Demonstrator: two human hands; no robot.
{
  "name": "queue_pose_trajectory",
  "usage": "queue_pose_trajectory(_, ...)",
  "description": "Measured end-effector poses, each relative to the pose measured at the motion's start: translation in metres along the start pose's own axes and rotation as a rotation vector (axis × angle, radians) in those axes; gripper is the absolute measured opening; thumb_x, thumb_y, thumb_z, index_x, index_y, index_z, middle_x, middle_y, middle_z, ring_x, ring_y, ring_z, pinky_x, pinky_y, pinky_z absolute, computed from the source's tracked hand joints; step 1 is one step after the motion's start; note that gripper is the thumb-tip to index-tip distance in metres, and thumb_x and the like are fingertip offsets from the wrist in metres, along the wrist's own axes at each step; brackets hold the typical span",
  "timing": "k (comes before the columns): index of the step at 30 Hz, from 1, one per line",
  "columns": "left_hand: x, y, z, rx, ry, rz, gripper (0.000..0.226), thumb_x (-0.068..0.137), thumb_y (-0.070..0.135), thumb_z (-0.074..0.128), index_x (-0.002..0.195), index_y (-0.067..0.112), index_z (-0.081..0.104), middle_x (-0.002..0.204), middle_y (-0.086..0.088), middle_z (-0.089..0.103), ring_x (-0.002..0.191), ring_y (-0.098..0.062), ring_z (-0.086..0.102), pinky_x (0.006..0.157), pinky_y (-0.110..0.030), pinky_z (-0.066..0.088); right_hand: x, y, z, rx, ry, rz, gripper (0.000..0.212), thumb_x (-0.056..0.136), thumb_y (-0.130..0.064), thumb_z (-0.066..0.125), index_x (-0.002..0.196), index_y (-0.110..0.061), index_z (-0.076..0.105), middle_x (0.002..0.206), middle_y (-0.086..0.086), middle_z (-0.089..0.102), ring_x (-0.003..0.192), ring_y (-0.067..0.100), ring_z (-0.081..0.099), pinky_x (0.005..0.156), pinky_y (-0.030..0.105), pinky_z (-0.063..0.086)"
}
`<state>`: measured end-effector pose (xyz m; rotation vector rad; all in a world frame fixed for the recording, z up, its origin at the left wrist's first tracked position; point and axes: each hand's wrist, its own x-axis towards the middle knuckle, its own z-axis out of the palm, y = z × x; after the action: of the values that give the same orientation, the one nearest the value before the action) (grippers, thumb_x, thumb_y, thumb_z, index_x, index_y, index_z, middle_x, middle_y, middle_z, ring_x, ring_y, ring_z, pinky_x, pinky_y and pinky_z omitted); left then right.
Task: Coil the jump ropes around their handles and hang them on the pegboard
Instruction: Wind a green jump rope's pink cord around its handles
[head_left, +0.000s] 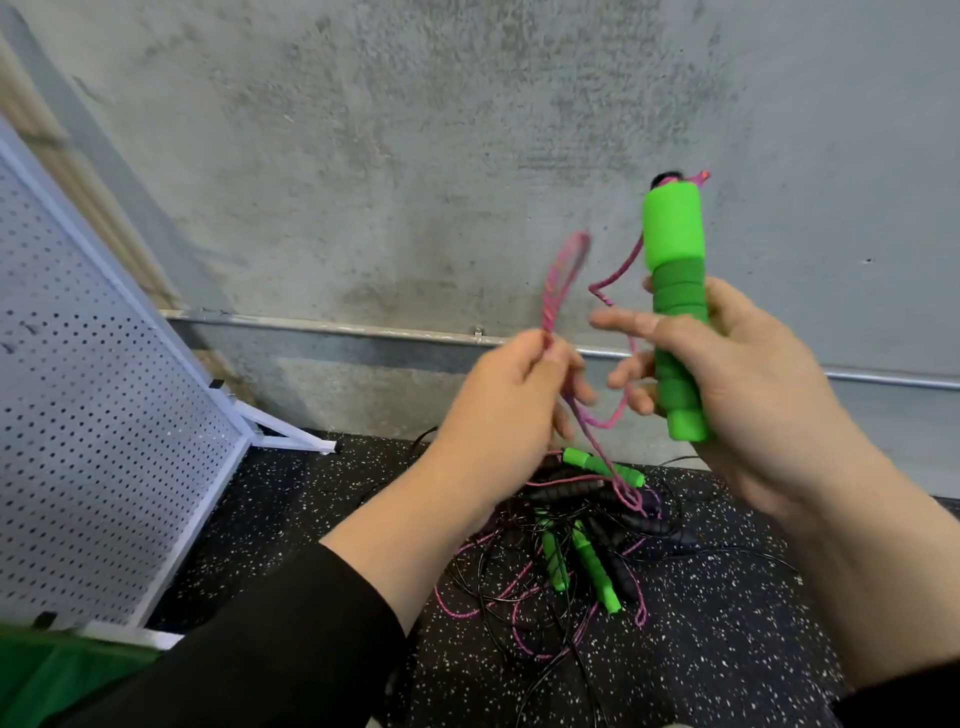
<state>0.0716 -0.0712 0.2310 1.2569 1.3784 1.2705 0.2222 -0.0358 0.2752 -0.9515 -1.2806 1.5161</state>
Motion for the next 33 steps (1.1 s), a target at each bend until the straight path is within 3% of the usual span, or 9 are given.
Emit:
queue_pose_trajectory(5,0.000,0.022,-0.012,-0.581,0.058,0.127,0.024,0.110,0.013,0.036,0.096,0.010,0.056,0.069,-0.003,0.053,0.052,-0.016,0.043,0.054,-0.028,0.041,0.002,0.031,-0.007,-0.419,-0.190,0.141,0.024,0.095,-0.008,0.065,0.111,-0.020,0.051,0.081,0.010,0.074,0.048,0.016,0.056,0.044,0.027,0.041)
queue_pose_trajectory(9,0.003,0.032,-0.024,-0.692,0.130,0.255,0.022,0.110,0.015,0.036,0.105,0.008,0.056,0.071,-0.005,0.052,0.051,-0.016,0.041,0.055,-0.031,0.040,0.010,0.042,-0.002,-0.613,-0.124,0.024,0.029,0.090,-0.009,0.068,0.104,-0.029,0.054,0.070,0.005,0.070,0.052,0.016,0.058,0.053,0.036,0.047)
queue_pose_trajectory(13,0.008,0.026,-0.034,-0.477,0.258,0.121,0.025,0.109,0.015,0.041,0.113,0.010,0.065,0.094,-0.009,0.071,0.053,-0.017,0.049,0.052,-0.027,0.045,0.013,0.031,0.002,-0.394,0.036,-0.084,0.018,0.093,-0.004,0.062,0.100,-0.018,0.053,0.065,0.005,0.065,0.051,0.020,0.056,0.049,0.036,0.044)
queue_pose_trajectory(17,0.000,0.002,-0.019,-0.006,-0.067,-0.154,0.031,0.099,0.001,0.048,0.117,0.019,0.067,0.111,-0.008,0.073,0.060,-0.017,0.058,0.051,-0.027,0.044,0.006,0.010,0.010,-0.065,-0.020,-0.106,0.012,0.096,0.001,0.056,0.102,-0.008,0.049,0.063,0.007,0.060,0.048,0.019,0.050,0.042,0.027,0.039)
queue_pose_trajectory(20,-0.009,-0.012,-0.006,0.251,-0.299,-0.143,0.017,0.103,0.022,0.056,0.111,0.032,0.067,0.101,-0.013,0.073,0.066,-0.014,0.063,0.058,-0.027,0.048,-0.002,-0.006,0.019,0.113,-0.086,-0.098,0.013,0.098,0.000,0.053,0.106,-0.009,0.048,0.063,0.008,0.059,0.047,0.018,0.048,0.039,0.024,0.038)
queue_pose_trajectory(22,-0.008,-0.013,-0.001,0.311,-0.283,-0.126,0.018,0.106,0.026,0.051,0.099,0.027,0.068,0.090,-0.013,0.074,0.063,-0.014,0.060,0.059,-0.027,0.047,-0.004,-0.011,0.022,0.149,-0.090,-0.111,0.012,0.098,-0.002,0.053,0.106,-0.010,0.047,0.073,0.011,0.066,0.049,0.019,0.049,0.039,0.024,0.040)
queue_pose_trajectory(26,0.001,0.001,-0.005,-0.016,0.004,-0.045,0.030,0.110,0.017,0.040,0.088,0.015,0.059,0.068,-0.004,0.062,0.051,-0.018,0.051,0.054,-0.029,0.042,0.001,0.003,0.014,-0.085,-0.033,-0.099,0.016,0.098,-0.006,0.058,0.109,-0.011,0.048,0.106,0.012,0.075,0.054,0.020,0.057,0.048,0.031,0.043)
queue_pose_trajectory(29,0.005,0.014,-0.017,-0.372,0.112,0.015,0.028,0.111,0.019,0.037,0.093,0.012,0.058,0.061,0.000,0.049,0.049,-0.016,0.039,0.052,-0.029,0.035,0.001,0.021,0.010,-0.263,-0.140,0.056,0.019,0.099,-0.007,0.059,0.112,-0.014,0.048,0.098,0.006,0.076,0.049,0.015,0.058,0.046,0.030,0.043)
queue_pose_trajectory(33,0.005,0.023,-0.027,-0.662,0.057,0.044,0.026,0.110,0.023,0.037,0.099,0.009,0.056,0.062,-0.003,0.044,0.049,-0.016,0.033,0.049,-0.027,0.039,-0.003,0.033,0.018,-0.219,-0.302,0.144,0.027,0.097,-0.003,0.061,0.121,-0.011,0.050,0.081,0.013,0.069,0.052,0.021,0.058,0.044,0.027,0.042)
